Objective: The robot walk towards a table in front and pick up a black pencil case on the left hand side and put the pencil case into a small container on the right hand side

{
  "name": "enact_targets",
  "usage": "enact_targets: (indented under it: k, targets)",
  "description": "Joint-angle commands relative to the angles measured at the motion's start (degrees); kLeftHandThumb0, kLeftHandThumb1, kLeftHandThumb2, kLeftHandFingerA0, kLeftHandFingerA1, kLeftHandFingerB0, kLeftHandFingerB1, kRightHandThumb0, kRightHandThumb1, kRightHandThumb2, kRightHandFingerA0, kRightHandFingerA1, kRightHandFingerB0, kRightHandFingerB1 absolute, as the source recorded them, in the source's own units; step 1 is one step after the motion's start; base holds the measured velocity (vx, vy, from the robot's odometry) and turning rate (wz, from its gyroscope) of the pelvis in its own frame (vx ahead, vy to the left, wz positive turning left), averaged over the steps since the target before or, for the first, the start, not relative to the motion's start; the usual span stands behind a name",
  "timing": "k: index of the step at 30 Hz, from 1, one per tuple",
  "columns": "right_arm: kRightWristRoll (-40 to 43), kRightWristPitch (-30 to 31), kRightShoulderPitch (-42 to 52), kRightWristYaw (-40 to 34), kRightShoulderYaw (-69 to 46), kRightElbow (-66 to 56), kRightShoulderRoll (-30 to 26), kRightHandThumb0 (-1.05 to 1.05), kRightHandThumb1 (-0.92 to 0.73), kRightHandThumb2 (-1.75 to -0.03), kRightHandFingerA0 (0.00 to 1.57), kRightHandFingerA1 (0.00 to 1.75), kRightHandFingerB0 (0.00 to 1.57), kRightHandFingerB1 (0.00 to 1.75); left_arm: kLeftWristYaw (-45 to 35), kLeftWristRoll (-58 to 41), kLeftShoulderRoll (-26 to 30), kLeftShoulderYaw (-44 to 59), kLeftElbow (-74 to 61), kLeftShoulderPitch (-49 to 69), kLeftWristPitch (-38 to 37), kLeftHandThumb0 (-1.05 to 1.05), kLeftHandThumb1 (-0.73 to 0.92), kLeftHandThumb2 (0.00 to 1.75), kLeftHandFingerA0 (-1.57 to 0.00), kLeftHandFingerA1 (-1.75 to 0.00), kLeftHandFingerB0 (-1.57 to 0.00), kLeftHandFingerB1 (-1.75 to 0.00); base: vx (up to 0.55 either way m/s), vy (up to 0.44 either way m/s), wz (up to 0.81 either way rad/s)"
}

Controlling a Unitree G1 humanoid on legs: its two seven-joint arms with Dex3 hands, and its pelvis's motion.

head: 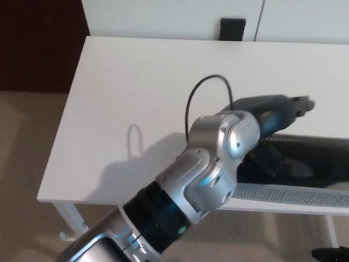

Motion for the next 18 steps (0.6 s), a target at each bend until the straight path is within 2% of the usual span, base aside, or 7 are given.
enact_targets:
  k: [1,7,11,15,16,17,18]
  targets:
    - [-1.04,1.12,-0.25,-0.76,0.31,-0.51,-1.22,-0.50,-0.57,-0.58,0.73,0.49,0.62,0.44,-2.67,-1.62,-1.43,-1.10,-2.35,-2.50,0.90,-0.99,0.72,0.61,0.00,0.00,0.00,0.00,0.00,0.000,0.00]
    - [-1.48,0.76,-0.21,-0.97,0.84,-0.65,-1.36,-0.51,-0.56,-0.57,0.73,0.49,0.61,0.44,-3.79,-2.97,-0.47,-1.10,-4.80,-2.34,0.96,-1.04,0.69,0.63,0.00,0.00,0.00,0.00,0.00,0.000,0.00]
    - [-0.97,0.96,-0.06,-0.68,0.54,-1.12,-1.14,-0.48,-0.55,-0.58,0.74,0.50,0.64,0.45,-5.17,-3.40,1.17,1.23,-10.68,-3.25,1.84,-0.97,0.67,0.60,0.00,0.00,0.00,0.00,0.00,0.000,0.00]
    - [-2.01,0.81,-0.35,-1.34,1.35,-1.13,-1.08,-0.47,-0.56,-0.58,0.73,0.48,0.63,0.45,-8.00,-4.98,4.22,5.76,-20.42,-4.23,2.99,-0.97,0.68,0.60,0.00,0.00,0.00,0.00,0.00,0.000,0.00]
    - [-2.06,0.18,-0.20,-1.18,1.41,-0.81,-1.13,-0.47,-0.56,-0.58,0.74,0.49,0.64,0.45,-10.85,-5.75,6.65,9.12,-29.00,-4.43,4.92,-0.92,0.67,0.60,0.00,0.00,0.00,0.00,0.00,0.000,0.00]
    - [-2.12,-0.79,0.18,-1.01,1.46,-0.44,-1.10,-0.48,-0.56,-0.57,0.74,0.50,0.64,0.45,-12.90,-7.01,8.86,12.04,-35.99,-3.81,5.54,-0.93,0.55,0.94,0.00,0.00,0.00,-0.01,0.00,0.000,0.00]
    - [-2.33,-1.41,0.48,-1.02,1.57,-0.32,-1.19,-0.49,-0.57,-0.58,0.74,0.50,0.63,0.45,-13.94,-8.18,9.98,14.09,-40.43,-2.69,5.91,-0.93,0.54,0.94,0.00,0.00,0.00,-0.01,0.00,0.000,0.00]
